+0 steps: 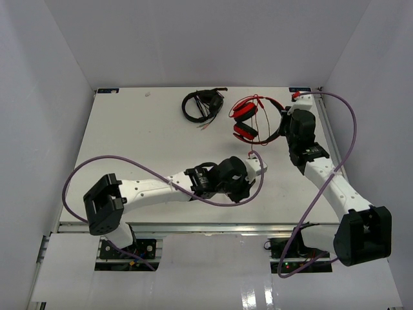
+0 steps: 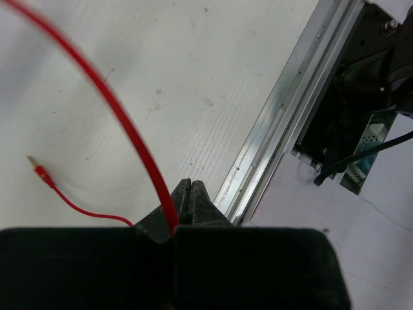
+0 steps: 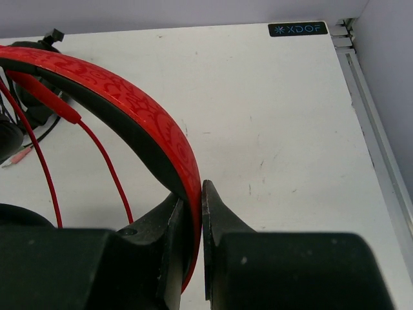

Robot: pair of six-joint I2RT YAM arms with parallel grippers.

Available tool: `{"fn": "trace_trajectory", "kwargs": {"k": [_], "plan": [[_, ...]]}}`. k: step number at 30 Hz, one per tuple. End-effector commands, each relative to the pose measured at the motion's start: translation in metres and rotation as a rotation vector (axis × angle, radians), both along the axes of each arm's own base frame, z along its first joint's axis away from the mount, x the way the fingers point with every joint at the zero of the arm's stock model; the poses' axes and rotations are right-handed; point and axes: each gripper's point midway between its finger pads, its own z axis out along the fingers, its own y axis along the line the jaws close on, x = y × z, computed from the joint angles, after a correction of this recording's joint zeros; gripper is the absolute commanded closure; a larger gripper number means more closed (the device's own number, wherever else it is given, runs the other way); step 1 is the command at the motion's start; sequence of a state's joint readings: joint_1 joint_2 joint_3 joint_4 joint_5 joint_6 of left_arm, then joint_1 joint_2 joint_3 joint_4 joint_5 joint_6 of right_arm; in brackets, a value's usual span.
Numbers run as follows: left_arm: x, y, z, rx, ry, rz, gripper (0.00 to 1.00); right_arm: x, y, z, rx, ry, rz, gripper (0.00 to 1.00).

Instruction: Wrap the headphones

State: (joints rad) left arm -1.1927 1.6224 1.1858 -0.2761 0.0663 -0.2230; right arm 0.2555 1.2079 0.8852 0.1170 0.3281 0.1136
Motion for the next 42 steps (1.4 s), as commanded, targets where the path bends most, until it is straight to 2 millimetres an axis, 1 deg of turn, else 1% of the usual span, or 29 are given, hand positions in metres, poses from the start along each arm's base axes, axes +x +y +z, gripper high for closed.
{"fn": "trace_trajectory", "kwargs": {"k": [1,4,6,9,12,13,15,19,20,23,24,26,28,30,34,36,39,42], "plan": [[0.008,0.010,0.058,-0.006,-0.104,-0.012,1.00,0.014,0.003,0.042,-0.032,-0.161,0.000,0.92],[0.018,0.011,0.078,0.010,-0.168,0.001,0.99,0.009,0.013,0.036,-0.087,-0.154,0.037,0.92],[0.028,0.016,0.087,0.040,-0.211,0.023,0.99,0.005,0.020,0.035,-0.132,-0.166,0.058,0.92],[0.040,0.018,0.109,0.045,-0.280,0.040,0.99,0.000,0.024,0.027,-0.170,-0.151,0.084,0.92],[0.056,0.024,0.122,0.079,-0.346,0.069,0.99,-0.003,0.028,0.018,-0.192,-0.125,0.116,0.92],[0.058,0.025,0.127,0.083,-0.362,0.066,0.99,-0.003,0.029,0.016,-0.195,-0.120,0.123,0.92],[0.072,0.032,0.142,0.110,-0.421,0.101,0.99,-0.007,0.035,0.009,-0.198,-0.101,0.158,0.92],[0.099,0.054,0.158,0.171,-0.515,0.171,0.99,-0.017,0.046,0.001,-0.197,-0.082,0.245,0.92],[0.103,0.059,0.157,0.187,-0.526,0.181,0.99,-0.021,0.051,-0.003,-0.198,-0.075,0.285,0.92],[0.118,0.073,0.161,0.209,-0.568,0.213,0.99,-0.033,0.065,-0.003,-0.236,-0.093,0.414,0.92],[0.122,0.076,0.162,0.211,-0.578,0.222,0.99,-0.037,0.072,-0.003,-0.238,-0.095,0.461,0.92],[0.131,0.080,0.165,0.206,-0.593,0.237,0.99,-0.043,0.077,-0.007,-0.251,-0.085,0.506,0.92],[0.136,0.079,0.168,0.199,-0.608,0.241,0.98,-0.049,0.086,-0.010,-0.251,-0.079,0.576,0.92],[0.140,0.080,0.168,0.209,-0.624,0.235,0.97,-0.054,0.090,-0.013,-0.256,-0.072,0.612,0.92],[0.151,0.086,0.157,0.253,-0.631,0.239,0.96,-0.064,0.098,-0.012,-0.237,-0.070,0.671,0.92],[0.159,0.096,0.154,0.265,-0.629,0.261,0.95,-0.068,0.101,-0.011,-0.223,-0.067,0.688,0.92],[0.165,0.110,0.148,0.252,-0.617,0.285,0.95,-0.075,0.106,-0.008,-0.188,-0.063,0.716,0.92],[0.166,0.121,0.152,0.198,-0.613,0.312,0.93,-0.083,0.113,-0.006,-0.143,-0.049,0.755,0.92]]}}
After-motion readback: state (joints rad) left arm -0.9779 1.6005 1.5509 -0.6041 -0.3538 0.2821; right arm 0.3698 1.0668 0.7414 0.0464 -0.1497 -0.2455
